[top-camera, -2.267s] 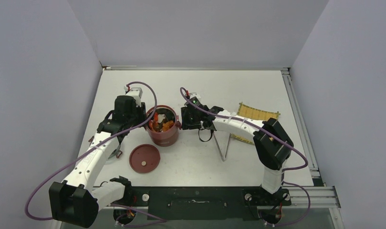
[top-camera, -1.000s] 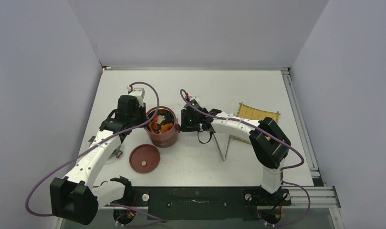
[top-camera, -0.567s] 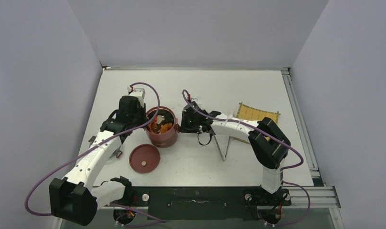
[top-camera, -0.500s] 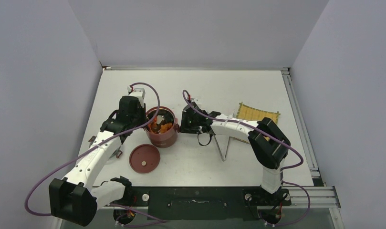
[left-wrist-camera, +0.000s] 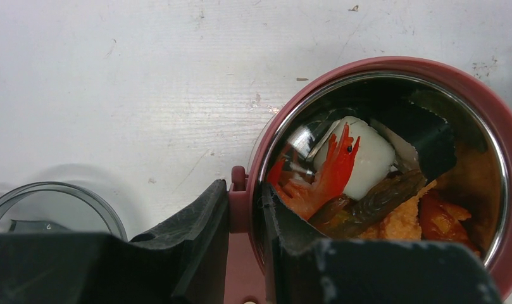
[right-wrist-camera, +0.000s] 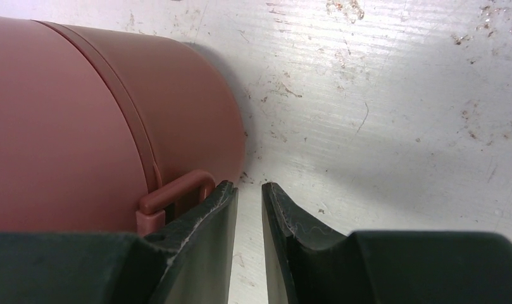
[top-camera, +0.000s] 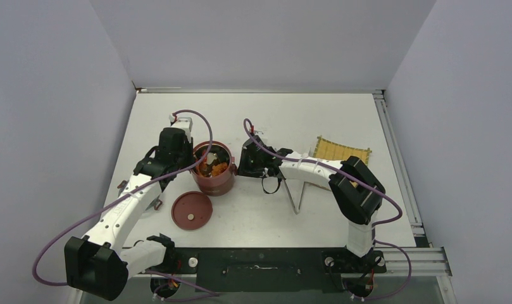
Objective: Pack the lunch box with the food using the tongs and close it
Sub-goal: Close the fastener on the packing box.
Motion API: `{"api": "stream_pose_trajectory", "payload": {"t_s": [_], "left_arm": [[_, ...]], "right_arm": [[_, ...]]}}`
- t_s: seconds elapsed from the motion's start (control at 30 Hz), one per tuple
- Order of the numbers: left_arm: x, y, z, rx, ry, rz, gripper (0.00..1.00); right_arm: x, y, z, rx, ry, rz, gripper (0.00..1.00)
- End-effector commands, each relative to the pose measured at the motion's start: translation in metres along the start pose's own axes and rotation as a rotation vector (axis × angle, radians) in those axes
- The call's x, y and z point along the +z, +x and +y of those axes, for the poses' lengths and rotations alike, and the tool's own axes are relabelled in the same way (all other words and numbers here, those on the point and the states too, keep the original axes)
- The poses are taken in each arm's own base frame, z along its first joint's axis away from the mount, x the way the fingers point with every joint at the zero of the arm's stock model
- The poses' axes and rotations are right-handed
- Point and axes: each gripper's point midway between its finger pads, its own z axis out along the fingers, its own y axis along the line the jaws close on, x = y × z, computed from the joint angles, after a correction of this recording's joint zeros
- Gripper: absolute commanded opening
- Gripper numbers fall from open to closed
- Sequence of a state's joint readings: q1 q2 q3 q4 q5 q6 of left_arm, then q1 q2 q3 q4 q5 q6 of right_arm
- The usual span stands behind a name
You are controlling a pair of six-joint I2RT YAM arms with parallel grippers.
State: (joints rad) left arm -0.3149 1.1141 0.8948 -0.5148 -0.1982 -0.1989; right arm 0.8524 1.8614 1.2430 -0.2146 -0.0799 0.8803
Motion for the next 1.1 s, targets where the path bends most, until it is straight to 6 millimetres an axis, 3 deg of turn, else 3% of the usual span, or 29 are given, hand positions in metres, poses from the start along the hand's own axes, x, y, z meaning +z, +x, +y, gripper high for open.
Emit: {"api": "stream_pose_trajectory", "payload": {"t_s": [0.0, 1.07], "left_arm": [[-0.007, -0.016, -0.004, 0.008, 0.008, -0.056, 0.00], [0.001, -0.005, -0.009, 0.033, 0.007, 0.003, 0.00]], "right_arm": [[-0.006, -0.018, 0.044, 0.014, -0.145, -0.069, 0.23], [-0.001, -0.021, 0.069, 0.003, -0.193, -0.096, 0.22]]}}
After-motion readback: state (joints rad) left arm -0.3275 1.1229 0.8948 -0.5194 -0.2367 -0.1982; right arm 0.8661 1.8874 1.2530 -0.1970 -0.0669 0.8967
